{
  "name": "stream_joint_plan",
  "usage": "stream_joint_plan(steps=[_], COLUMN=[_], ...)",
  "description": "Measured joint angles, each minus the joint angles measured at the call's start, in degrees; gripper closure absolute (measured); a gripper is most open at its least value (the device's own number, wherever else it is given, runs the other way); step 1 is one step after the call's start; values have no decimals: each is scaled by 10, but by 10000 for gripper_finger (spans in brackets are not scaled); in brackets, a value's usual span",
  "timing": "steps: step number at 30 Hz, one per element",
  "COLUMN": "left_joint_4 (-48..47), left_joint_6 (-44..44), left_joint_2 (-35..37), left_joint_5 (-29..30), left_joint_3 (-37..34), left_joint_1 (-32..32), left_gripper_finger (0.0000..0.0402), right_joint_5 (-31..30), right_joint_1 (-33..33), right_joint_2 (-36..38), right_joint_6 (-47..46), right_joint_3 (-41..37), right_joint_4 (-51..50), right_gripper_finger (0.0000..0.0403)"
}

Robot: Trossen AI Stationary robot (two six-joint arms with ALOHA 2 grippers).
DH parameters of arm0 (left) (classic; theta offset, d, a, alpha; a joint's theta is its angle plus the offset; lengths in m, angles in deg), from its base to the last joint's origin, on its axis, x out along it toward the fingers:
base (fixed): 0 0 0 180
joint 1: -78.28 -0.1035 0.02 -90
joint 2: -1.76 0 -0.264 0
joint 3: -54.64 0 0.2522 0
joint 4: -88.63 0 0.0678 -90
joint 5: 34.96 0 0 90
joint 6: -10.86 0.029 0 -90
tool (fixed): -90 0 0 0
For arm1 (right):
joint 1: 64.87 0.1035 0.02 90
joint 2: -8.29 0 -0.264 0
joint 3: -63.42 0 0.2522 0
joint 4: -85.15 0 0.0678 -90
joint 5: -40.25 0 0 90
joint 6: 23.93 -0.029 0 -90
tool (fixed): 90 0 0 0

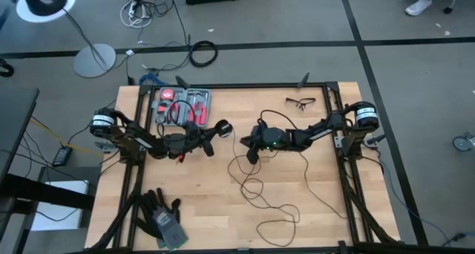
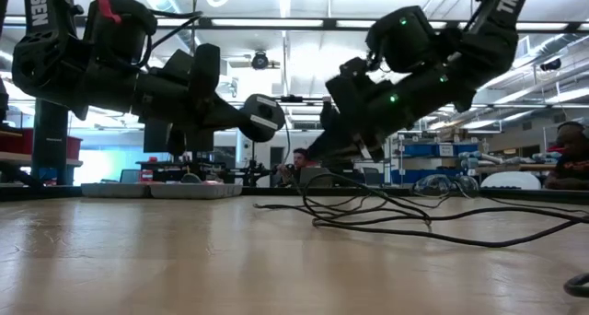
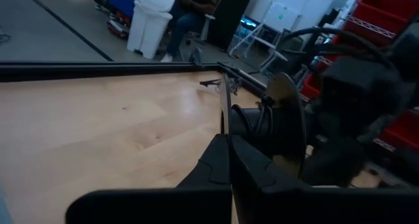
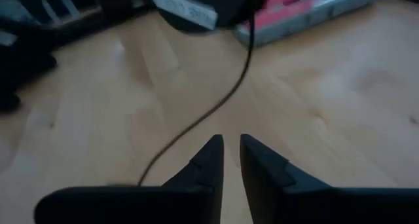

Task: Coil cords
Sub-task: Coil the black wire on the black spool

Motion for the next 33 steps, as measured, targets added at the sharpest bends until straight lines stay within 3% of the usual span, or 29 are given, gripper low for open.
stream_joint_plan(steps=[10,22,26,31,33], left_joint_4=[0,1,4,13,18], left_joint_6=[1,3,3,6,14], left_joint_2=[0,0,0,0,0], left_joint_5=[14,18,19,19,19], left_joint_3=[0,0,0,0,0], left_joint_1=[0,-1,-1,-1,-1], left_gripper_finger=[401,401,401,401,401], right_joint_5=[0,2,-2,-3,1], right_joint_1=[13,16,12,11,12], right_joint_2=[-21,-83,-83,-83,-83], right_joint_6=[-83,-83,-79,-74,-68], right_joint_3=[1,41,49,49,49], right_joint_4=[37,83,63,41,42], right_gripper_finger=[303,269,285,380,392])
